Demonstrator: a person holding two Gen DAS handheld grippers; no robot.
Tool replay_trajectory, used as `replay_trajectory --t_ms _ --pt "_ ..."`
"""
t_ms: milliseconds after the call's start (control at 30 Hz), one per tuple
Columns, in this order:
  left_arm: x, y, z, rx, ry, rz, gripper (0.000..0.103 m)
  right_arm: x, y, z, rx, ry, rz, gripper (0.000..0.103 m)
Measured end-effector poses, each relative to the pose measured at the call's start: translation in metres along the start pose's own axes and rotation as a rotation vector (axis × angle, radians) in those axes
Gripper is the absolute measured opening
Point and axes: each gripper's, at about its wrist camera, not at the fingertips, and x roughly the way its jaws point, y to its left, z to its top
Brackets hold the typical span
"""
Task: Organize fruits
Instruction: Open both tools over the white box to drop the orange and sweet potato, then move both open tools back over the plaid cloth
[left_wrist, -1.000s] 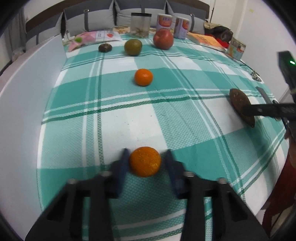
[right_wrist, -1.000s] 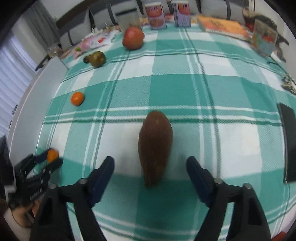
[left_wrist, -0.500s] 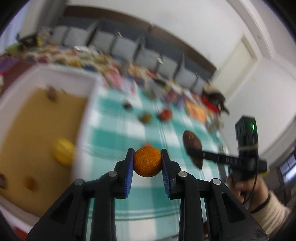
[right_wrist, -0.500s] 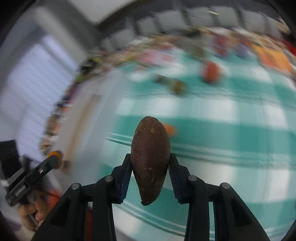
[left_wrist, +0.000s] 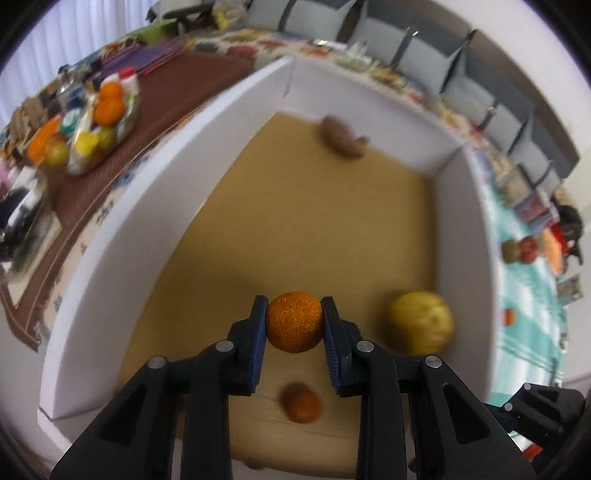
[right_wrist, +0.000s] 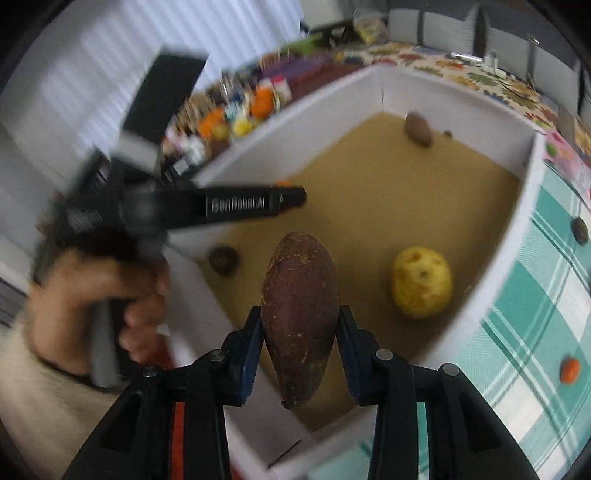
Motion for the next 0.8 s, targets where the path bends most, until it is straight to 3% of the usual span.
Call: replay_trajectory --t_ms 100,133,167,233,333,400,467,567,700,800 --pt "0.008 0.005 -0.006 -0.005 0.016 0.024 0.032 0.025 0.004 -0.003 -0.044 0.044 -0.063 0.039" --pt "0.007 0.007 -0.006 -0.005 0.014 0.028 0.042 0.030 0.004 -0.005 -0.052 0.052 -0.083 0.039" --pt "0.006 0.007 -0.005 -0.007 0.008 0.032 0.061 0.030 0.002 -0.003 -0.057 0.046 -0.089 0.040" --pt "-0.006 0.008 -0.003 -0.010 -0.029 0.046 0.080 0.015 -0.003 0.000 -0.049 -0.007 -0.090 0.044" --pt "-0.039 0.000 0.001 0.007 -0.128 0.049 0.080 -0.029 -0.015 0.001 -0.008 -0.116 -0.091 0.070" --pt "-0.061 -0.013 0.001 0.024 -0.184 0.029 0.081 -0.069 -0.025 -0.004 0.006 -0.220 -0.135 0.089" --pt "-0.081 -0.033 -0.005 0.052 -0.236 0.005 0.084 -0.112 -0.043 -0.022 0.028 -0.313 -0.197 0.094" --pt "-0.106 -0.076 -0.022 0.118 -0.296 -0.063 0.086 -0.145 -0.073 -0.049 0.079 -0.374 -0.281 0.102" --pt "-0.123 -0.148 -0.067 0.233 -0.330 -0.188 0.090 -0.177 -0.125 -0.127 0.183 -0.410 -0.442 0.103" --pt "-0.108 -0.206 -0.111 0.315 -0.288 -0.274 0.091 -0.178 -0.170 -0.197 0.275 -0.374 -0.554 0.103"
